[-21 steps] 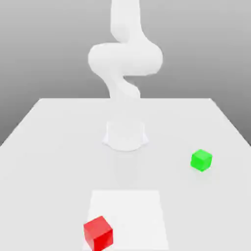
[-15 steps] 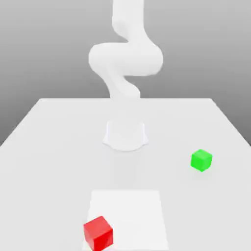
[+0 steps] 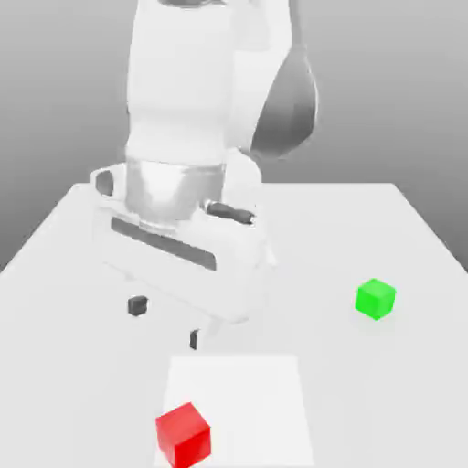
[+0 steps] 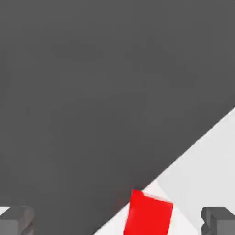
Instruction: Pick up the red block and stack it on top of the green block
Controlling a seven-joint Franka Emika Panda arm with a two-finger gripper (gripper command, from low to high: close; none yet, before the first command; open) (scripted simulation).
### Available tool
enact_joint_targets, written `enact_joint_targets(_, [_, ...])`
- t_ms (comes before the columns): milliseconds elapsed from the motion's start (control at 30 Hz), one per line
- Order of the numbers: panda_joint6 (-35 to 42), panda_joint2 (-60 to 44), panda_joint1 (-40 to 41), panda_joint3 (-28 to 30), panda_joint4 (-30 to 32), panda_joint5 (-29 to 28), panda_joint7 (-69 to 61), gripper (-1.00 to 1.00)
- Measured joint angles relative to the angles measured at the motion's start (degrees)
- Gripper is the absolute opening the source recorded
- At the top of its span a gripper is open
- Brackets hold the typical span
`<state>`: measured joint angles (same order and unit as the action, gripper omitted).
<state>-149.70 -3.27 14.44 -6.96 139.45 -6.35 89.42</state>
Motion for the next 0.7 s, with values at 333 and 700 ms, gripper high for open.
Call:
enact_joint_targets(333, [-12.19,-19.3,-1.54,2.49,-0.02,0.86,7.15,-1.0])
enact_joint_targets(700, [-6.12,-11.94,-0.54,1.12,1.16,2.7,5.82,-1.0])
